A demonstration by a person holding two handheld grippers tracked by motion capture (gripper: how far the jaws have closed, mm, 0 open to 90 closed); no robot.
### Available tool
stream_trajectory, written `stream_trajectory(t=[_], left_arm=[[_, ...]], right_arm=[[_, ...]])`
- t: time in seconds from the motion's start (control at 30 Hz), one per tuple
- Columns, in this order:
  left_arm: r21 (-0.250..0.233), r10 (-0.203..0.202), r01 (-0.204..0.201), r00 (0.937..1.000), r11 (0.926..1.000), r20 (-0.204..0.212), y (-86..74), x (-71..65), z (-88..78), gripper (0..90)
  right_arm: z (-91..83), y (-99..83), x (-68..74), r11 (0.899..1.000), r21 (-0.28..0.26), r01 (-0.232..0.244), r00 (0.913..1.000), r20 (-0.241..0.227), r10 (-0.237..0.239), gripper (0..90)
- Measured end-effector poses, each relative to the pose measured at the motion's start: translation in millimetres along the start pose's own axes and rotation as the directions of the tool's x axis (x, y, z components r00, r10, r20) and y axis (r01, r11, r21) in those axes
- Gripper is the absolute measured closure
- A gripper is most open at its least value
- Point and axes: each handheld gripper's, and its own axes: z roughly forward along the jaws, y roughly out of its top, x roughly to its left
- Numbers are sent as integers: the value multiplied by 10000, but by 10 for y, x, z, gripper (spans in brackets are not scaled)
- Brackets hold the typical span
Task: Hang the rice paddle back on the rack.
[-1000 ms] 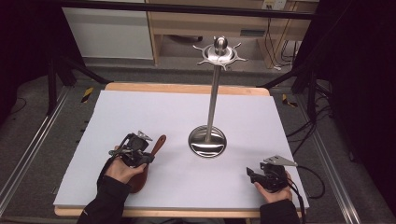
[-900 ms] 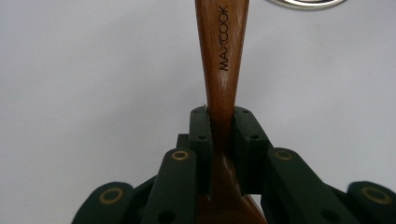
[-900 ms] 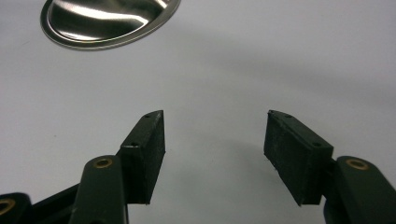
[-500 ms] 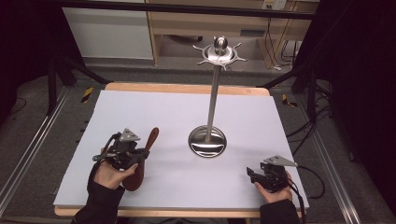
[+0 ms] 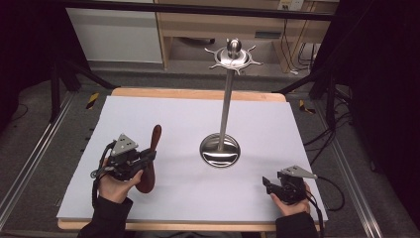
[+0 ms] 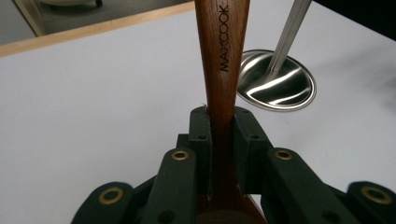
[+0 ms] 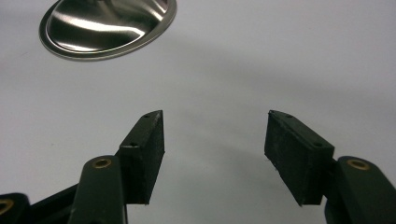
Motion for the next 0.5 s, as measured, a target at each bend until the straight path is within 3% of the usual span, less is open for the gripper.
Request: stream_trajectory(t=[0.2, 0.5], left_arm=[[-829, -164, 177, 9997, 9964, 169, 59, 10, -77, 785], [-1162, 4, 39, 9993, 9932, 370, 185, 12, -95, 784]], right_arm=[[3, -6, -4, 9999, -168, 21, 9999, 111, -19, 366], [19, -11, 1, 9996, -252, 92, 9998, 177, -88, 358]])
